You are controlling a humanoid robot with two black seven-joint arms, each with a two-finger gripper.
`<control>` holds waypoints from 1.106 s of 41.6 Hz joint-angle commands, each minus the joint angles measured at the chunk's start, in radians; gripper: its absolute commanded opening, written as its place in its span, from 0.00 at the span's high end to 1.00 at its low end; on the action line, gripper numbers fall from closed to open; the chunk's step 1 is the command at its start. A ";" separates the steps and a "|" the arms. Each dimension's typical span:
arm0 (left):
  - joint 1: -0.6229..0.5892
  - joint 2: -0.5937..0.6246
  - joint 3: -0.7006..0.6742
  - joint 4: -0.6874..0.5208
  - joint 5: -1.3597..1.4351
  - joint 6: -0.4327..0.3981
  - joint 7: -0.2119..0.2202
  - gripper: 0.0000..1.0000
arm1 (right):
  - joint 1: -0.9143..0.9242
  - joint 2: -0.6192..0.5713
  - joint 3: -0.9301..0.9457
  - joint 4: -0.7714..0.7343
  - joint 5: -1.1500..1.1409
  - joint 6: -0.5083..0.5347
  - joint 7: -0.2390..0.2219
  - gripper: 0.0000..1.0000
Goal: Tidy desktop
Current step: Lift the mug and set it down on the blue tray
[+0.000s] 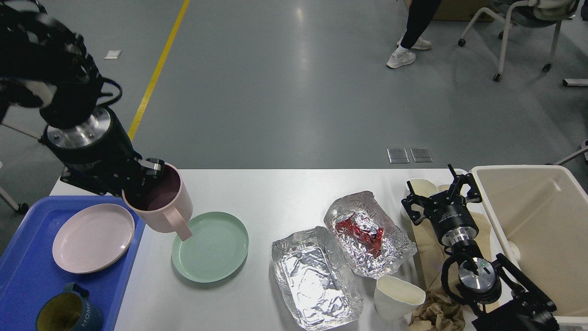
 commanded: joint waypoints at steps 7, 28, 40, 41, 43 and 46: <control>-0.035 0.008 0.018 0.003 -0.001 -0.048 -0.006 0.99 | 0.000 0.000 0.001 0.000 0.000 0.001 0.000 0.00; 0.245 0.275 0.129 0.212 0.074 0.017 -0.014 0.96 | 0.000 0.000 0.001 0.002 0.000 0.001 0.000 0.00; 0.583 0.628 0.019 0.478 0.169 0.098 -0.017 0.97 | 0.000 0.000 -0.001 0.002 0.000 0.000 0.000 0.00; 0.621 0.649 -0.004 0.497 0.169 0.109 -0.016 0.97 | 0.000 0.000 -0.001 0.002 0.000 0.001 0.000 0.00; 0.701 0.689 -0.052 0.535 0.169 0.130 -0.014 0.97 | 0.000 0.000 -0.001 0.000 0.000 0.001 0.000 0.00; 0.883 0.747 -0.178 0.600 0.170 0.168 -0.012 0.97 | 0.000 0.000 0.001 0.002 0.000 0.000 0.000 0.00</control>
